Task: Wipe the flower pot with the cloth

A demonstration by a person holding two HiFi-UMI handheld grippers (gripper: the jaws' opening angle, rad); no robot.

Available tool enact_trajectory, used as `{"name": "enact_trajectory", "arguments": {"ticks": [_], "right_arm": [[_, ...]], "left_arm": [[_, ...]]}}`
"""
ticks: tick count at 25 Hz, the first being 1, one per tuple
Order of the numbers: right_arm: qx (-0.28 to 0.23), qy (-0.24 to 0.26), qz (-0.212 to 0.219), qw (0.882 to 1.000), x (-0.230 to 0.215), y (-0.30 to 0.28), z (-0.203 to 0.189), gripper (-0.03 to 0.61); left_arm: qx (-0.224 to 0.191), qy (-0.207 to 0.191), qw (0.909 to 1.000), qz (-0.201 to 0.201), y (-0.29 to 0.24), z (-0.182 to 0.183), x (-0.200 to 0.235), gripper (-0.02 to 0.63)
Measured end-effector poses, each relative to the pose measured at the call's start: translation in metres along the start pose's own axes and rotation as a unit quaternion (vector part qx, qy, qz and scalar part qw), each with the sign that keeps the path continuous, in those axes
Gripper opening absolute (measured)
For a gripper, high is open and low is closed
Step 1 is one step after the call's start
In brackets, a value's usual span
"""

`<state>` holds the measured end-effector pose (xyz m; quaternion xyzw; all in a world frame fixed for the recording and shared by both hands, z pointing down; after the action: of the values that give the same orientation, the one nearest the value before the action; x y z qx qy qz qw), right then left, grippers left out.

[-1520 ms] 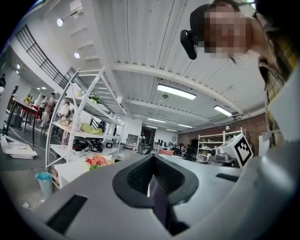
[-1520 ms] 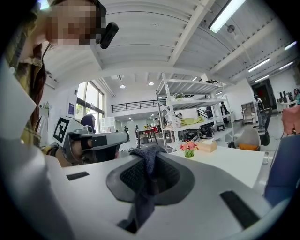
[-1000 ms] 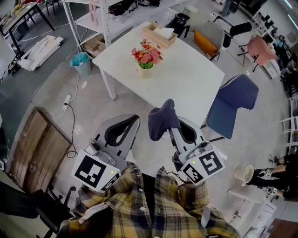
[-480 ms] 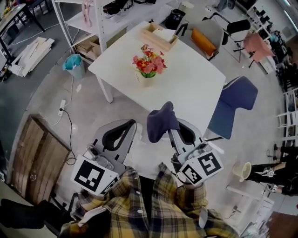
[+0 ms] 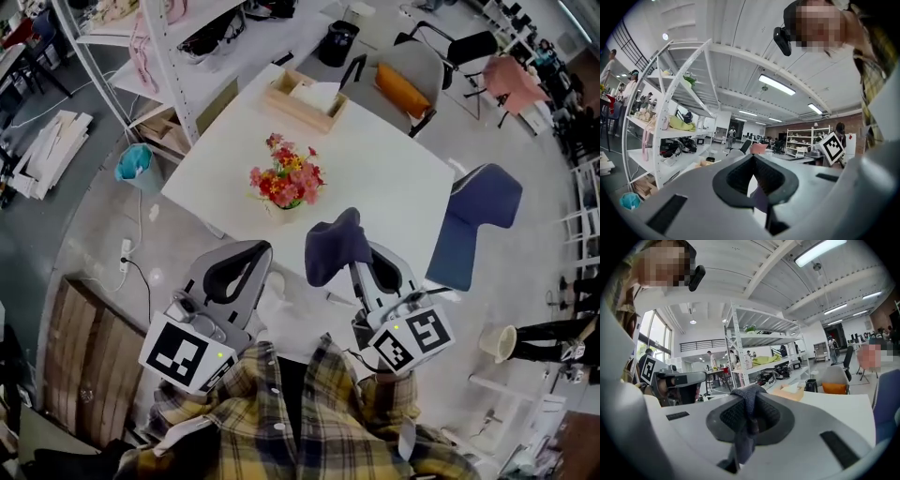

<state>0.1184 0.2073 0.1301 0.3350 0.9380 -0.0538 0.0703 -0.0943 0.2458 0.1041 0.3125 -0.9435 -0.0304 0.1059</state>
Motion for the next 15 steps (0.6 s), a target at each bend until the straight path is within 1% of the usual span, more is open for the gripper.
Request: {"name": "enact_trajectory", "arguments": {"ticks": [7,12,15], "right_arm": [[-0.01,-0.014,-0.04,0.999,-0.061,-0.03,0.021,0.012],[-0.007,-0.011,-0.056,0.998,-0.088,-0.046,0.03,0.012],[-0.004,-0.012,-0.068,0.998,-0.097,-0.055,0.03,0.012]], "left_arm": [[0.015,-0.014,0.9992,-0.034,-0.08,0.015,0.03,0.005],[0.017,-0.012,0.9991,-0.038,-0.113,0.017,0.051,0.005],[0.017,-0.011,0.9993,-0.032,-0.124,0.017,0.072,0.005]]}}
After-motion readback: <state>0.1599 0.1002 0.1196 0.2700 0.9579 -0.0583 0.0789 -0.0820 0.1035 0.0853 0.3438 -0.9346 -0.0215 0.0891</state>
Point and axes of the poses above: the fingertips, and each gripper's own axes: y backward along the fingers, x to its left, z out of its top, the point moved 7 cm from there along y, backward along the fingers, and after that the axes turned 9 degrees about -x, right-handed, at the moved point
